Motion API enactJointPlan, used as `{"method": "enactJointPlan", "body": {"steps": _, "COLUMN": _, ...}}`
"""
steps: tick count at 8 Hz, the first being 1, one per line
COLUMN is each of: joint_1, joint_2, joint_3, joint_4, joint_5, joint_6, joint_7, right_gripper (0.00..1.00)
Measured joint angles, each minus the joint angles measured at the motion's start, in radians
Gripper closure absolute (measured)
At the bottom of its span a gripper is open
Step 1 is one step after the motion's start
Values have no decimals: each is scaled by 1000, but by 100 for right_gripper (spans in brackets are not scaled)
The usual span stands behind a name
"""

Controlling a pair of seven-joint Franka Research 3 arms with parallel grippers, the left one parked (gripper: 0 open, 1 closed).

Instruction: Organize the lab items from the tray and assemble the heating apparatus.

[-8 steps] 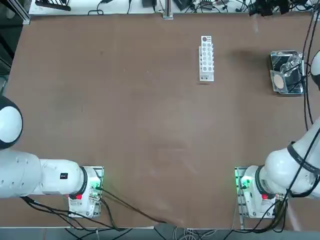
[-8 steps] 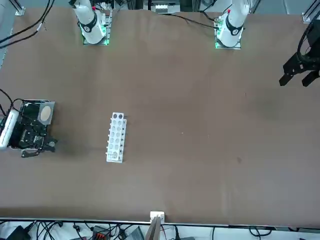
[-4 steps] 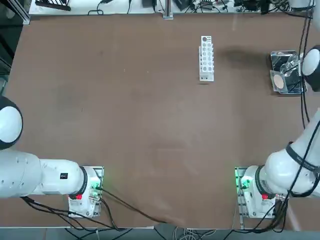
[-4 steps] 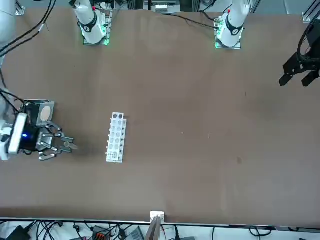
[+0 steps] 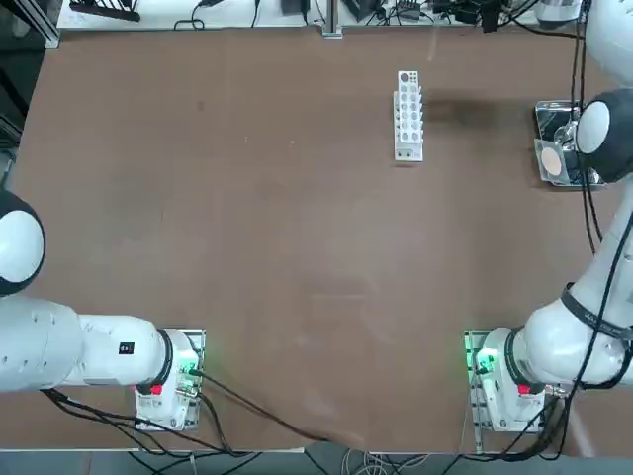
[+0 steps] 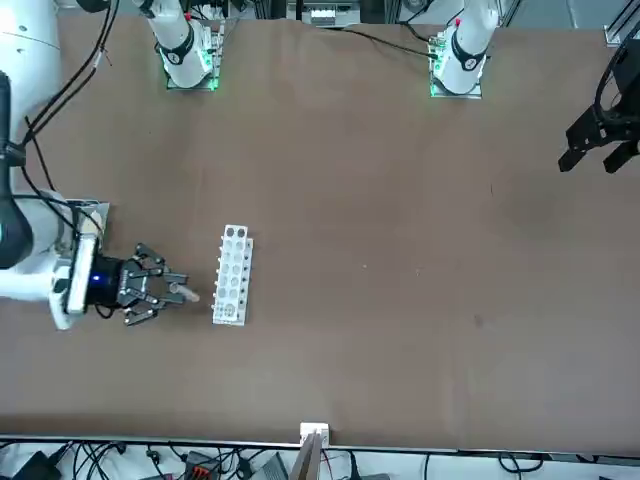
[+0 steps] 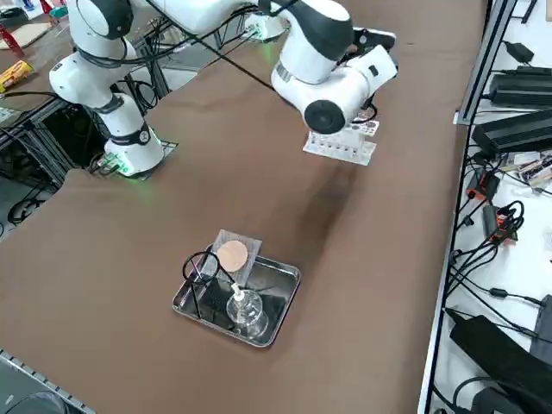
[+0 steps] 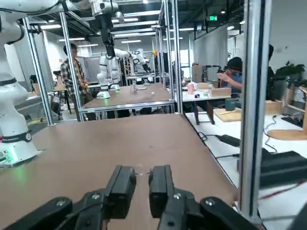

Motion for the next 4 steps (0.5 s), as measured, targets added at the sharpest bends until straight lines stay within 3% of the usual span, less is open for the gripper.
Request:
{"method": "enactJointPlan", "body": {"steps": 2, "joint_1": 18, "joint_2": 16, "joint_3": 0, "joint_4": -7, "joint_5": 42, "joint_6": -10, "joint_7": -25, "right_gripper": 78}}
{"method": "enactJointPlan", "body": {"steps": 4, "joint_1": 35, "joint_2": 82, "joint_3": 1, "joint_4": -14, "joint_5": 133, "joint_6": -31, "joint_7": -86, "right_gripper": 78}}
